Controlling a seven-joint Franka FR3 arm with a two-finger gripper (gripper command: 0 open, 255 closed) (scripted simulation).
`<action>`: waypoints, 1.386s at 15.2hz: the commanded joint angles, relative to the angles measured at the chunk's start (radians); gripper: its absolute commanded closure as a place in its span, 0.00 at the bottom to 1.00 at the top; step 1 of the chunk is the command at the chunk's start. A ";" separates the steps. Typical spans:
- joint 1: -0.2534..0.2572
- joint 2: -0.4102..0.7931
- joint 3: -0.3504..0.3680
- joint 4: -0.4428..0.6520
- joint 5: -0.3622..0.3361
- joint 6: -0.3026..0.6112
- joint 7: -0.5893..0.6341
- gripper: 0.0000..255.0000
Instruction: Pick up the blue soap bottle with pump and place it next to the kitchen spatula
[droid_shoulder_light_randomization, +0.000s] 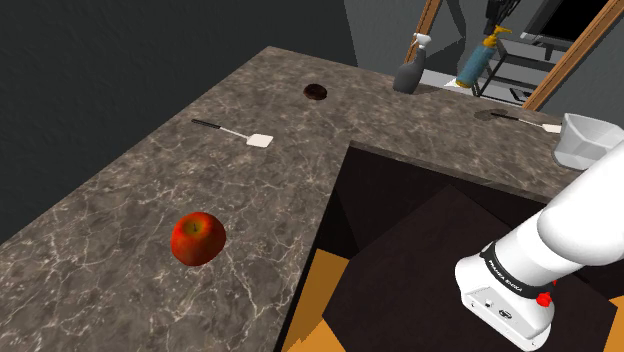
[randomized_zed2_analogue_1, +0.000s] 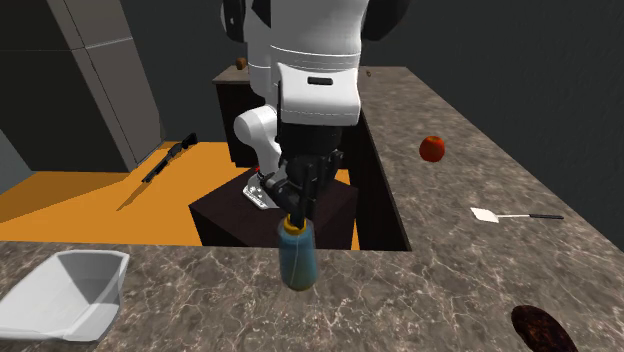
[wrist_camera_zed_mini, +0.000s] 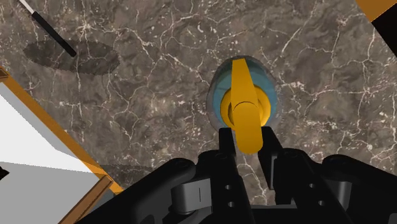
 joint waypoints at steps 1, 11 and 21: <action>-0.002 0.007 -0.001 0.035 0.004 -0.029 -0.004 1.00; -0.020 0.057 -0.009 0.219 0.030 -0.169 -0.029 1.00; 0.138 -0.082 0.109 -0.027 -0.042 -0.064 0.244 1.00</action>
